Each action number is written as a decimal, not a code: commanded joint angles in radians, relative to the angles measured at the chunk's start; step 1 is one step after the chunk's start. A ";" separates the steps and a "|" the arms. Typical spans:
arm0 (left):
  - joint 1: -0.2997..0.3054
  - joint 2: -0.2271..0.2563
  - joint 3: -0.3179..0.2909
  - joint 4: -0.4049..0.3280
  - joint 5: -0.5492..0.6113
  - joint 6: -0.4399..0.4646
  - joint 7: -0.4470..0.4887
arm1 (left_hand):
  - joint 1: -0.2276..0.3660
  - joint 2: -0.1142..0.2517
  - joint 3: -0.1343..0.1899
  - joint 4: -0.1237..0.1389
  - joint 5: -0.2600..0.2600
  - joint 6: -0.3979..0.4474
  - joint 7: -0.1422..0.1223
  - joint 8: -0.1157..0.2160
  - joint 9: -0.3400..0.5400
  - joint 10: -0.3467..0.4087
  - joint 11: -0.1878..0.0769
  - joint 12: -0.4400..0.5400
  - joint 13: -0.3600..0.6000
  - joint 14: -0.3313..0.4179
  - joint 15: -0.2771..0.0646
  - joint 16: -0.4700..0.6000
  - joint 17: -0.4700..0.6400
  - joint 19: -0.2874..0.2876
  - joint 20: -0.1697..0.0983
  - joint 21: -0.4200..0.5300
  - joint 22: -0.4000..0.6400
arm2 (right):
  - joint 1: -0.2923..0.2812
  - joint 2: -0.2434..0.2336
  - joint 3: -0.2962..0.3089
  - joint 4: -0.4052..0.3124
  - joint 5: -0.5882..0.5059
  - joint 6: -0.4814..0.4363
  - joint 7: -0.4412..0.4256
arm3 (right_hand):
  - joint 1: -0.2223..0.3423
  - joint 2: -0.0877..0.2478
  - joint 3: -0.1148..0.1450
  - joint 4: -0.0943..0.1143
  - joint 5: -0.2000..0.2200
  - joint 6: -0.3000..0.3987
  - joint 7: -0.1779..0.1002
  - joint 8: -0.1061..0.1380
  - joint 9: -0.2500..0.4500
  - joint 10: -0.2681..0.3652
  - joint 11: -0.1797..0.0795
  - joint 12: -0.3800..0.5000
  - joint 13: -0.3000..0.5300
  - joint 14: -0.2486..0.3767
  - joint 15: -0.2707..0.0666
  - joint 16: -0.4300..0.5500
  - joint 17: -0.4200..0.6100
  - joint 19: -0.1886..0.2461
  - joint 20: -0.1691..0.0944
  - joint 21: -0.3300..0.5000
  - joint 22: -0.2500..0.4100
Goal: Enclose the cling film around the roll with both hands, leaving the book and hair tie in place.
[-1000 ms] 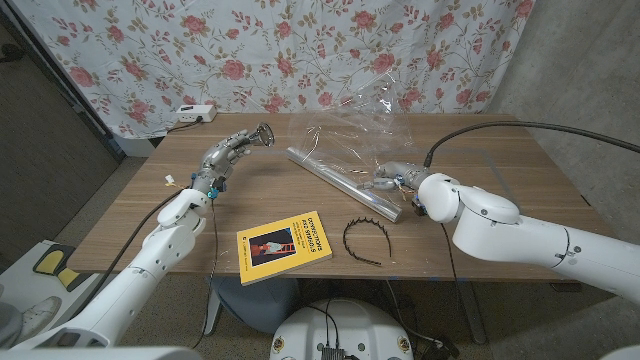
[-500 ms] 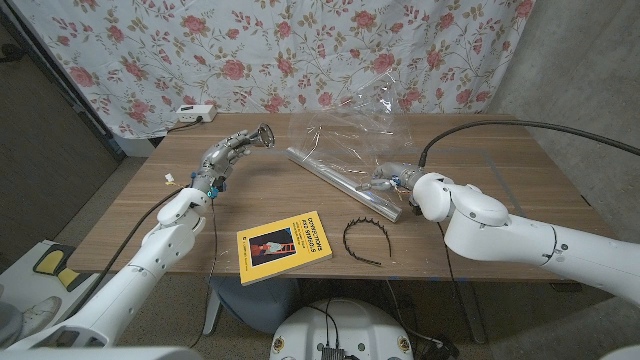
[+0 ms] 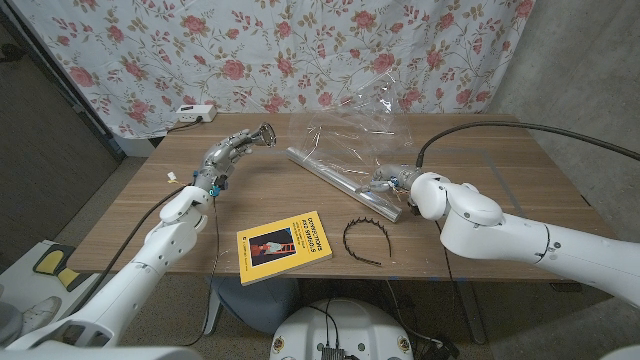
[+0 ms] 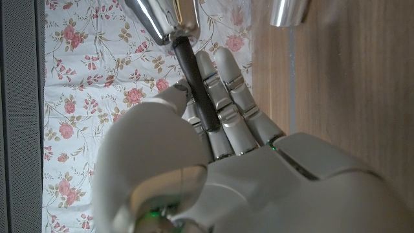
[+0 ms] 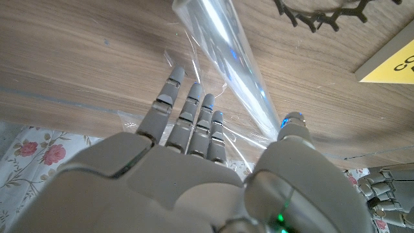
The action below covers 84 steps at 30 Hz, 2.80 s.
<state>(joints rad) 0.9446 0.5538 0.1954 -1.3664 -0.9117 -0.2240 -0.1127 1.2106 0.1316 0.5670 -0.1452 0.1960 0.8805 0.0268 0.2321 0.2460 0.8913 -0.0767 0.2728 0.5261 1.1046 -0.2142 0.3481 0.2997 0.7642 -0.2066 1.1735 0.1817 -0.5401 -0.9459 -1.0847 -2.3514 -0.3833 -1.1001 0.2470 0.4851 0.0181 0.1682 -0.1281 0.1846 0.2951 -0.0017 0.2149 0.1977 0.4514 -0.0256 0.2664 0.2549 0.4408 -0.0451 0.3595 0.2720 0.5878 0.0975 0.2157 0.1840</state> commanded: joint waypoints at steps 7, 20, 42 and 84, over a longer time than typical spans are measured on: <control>-0.008 -0.009 0.002 0.015 -0.004 -0.002 -0.005 | 0.013 0.002 0.004 -0.008 0.006 0.004 -0.003 -0.004 0.004 0.007 -0.002 -0.004 0.004 0.026 -0.012 -0.002 0.005 -0.007 0.002 0.009 0.000 | 0.079 0.033 -0.113 0.028 -0.117 -0.042 0.112 | 0.014 0.011 -0.001 -0.005 0.006 0.011 -0.009 0.004 0.004 0.019 -0.011 0.014 0.013 0.035 -0.051 0.023 0.013 0.052 0.033 0.023 0.004; 0.001 -0.020 -0.007 0.018 -0.033 0.004 -0.019 | 0.011 0.002 0.004 -0.006 0.005 0.005 -0.005 -0.005 0.003 0.009 -0.002 -0.005 0.004 0.026 -0.012 -0.003 0.006 -0.009 0.002 0.011 0.000 | 0.113 0.051 -0.186 0.056 -0.223 -0.074 0.180 | 0.020 0.009 -0.011 -0.005 0.004 0.027 -0.020 0.003 0.009 0.044 -0.028 0.037 0.033 0.106 -0.102 0.062 0.039 0.145 -0.033 0.056 0.010; 0.008 -0.010 -0.007 0.004 -0.030 0.012 -0.015 | 0.011 0.002 0.005 -0.006 0.005 0.006 -0.006 -0.006 0.003 0.010 -0.004 -0.008 0.005 0.028 -0.012 -0.004 0.006 -0.010 0.002 0.015 0.000 | 0.017 0.056 -0.076 0.087 -0.126 -0.032 0.130 | 0.058 0.014 -0.003 -0.015 0.006 0.033 0.001 0.002 0.016 0.018 0.002 0.039 0.057 0.127 -0.106 0.053 0.049 0.370 -0.180 0.126 0.003; 0.021 -0.013 -0.014 -0.001 -0.037 0.004 -0.015 | 0.013 0.002 0.005 -0.008 0.004 0.008 -0.007 -0.008 0.002 0.015 -0.005 -0.011 0.008 0.035 -0.013 -0.003 0.010 -0.012 0.002 0.024 0.001 | 0.113 0.111 -0.237 0.188 -0.282 -0.052 0.275 | 0.256 0.057 0.059 -0.055 0.002 0.016 -0.027 -0.002 0.030 -0.030 -0.033 0.046 0.083 0.115 -0.134 0.082 0.120 0.378 -0.216 0.123 0.008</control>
<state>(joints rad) 0.9726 0.5464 0.1785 -1.3774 -0.9483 -0.2152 -0.1220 1.2116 0.1327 0.5670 -0.1453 0.1941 0.8842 0.0230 0.2245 0.2466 0.8967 -0.0821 0.2621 0.5308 1.1099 -0.2090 0.3437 0.3035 0.7552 -0.2015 1.1888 0.1817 -0.4618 -0.8475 -1.2792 -2.1954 -0.6306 -1.1545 0.4573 0.7202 0.0771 0.2213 -0.1780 0.1846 0.3067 -0.0216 0.2149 0.2257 0.4224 -0.0539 0.3073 0.3329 0.5513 -0.0519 0.4379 0.3880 0.9712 -0.1145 0.3376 0.1887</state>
